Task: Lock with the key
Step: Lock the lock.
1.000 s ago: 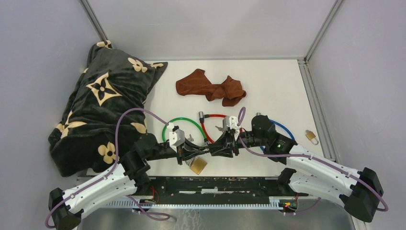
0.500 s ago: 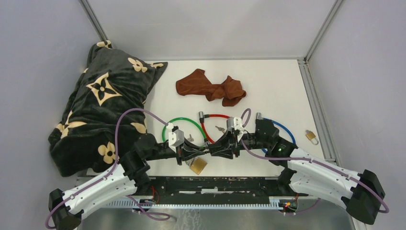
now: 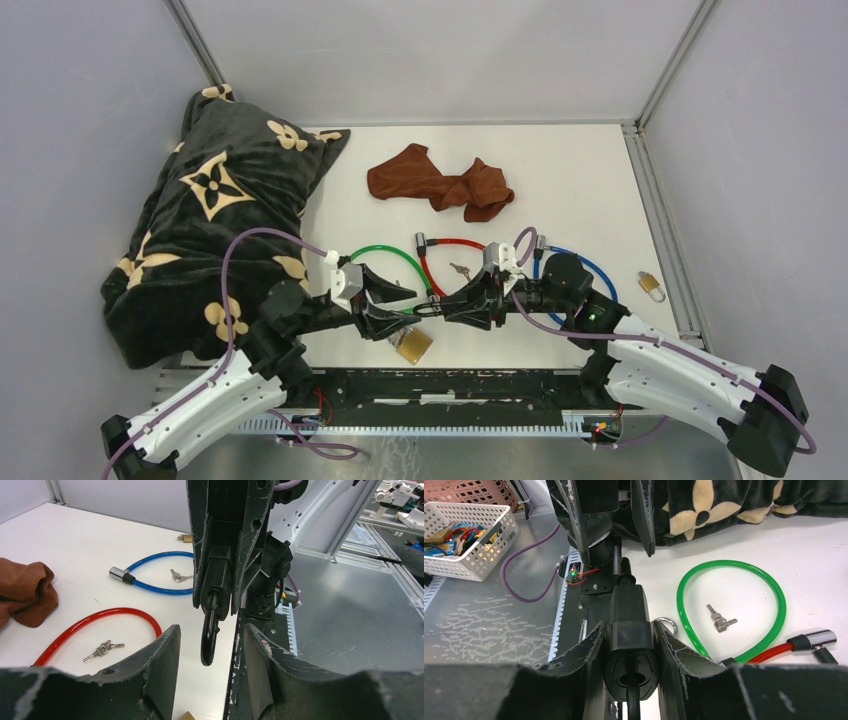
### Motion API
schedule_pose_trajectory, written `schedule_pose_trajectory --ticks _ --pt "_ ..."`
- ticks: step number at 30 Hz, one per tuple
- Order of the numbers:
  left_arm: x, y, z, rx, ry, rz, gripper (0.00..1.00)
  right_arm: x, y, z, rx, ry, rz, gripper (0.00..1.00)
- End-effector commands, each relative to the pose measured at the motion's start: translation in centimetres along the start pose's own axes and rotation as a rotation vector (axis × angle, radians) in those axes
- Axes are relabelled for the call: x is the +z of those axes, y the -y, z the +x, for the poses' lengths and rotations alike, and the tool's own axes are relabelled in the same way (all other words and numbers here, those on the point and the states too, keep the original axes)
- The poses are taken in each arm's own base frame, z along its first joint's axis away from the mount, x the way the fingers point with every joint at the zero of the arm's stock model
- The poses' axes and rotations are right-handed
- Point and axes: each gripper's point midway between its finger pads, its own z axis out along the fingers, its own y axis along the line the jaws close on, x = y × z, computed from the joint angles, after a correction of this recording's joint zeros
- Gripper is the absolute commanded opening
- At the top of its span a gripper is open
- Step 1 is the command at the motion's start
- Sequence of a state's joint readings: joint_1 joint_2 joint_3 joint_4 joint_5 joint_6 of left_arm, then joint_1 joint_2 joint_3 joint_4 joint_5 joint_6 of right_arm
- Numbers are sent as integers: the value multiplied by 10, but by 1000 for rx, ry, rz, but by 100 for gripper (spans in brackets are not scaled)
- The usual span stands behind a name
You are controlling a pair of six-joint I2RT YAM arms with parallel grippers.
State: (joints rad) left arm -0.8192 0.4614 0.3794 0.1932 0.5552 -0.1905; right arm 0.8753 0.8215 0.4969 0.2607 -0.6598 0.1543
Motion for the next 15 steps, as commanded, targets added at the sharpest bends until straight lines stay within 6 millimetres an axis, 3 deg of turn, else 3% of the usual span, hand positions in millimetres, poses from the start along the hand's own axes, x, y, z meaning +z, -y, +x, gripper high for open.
schedule_pose_trajectory --ticks 1,5,12,15 --pt "1 -1 -4 -47 39 -9 55 -1 -6 -46 -84 145 -16 0" --pt "7 0 -8 -63 59 13 47 1 -7 -48 -71 159 -27 0" --pt "6 0 0 -86 41 12 48 1 -9 -52 -75 193 -39 0" --pt "5 -1 3 -85 39 7 38 1 -11 -53 -75 195 -47 0"
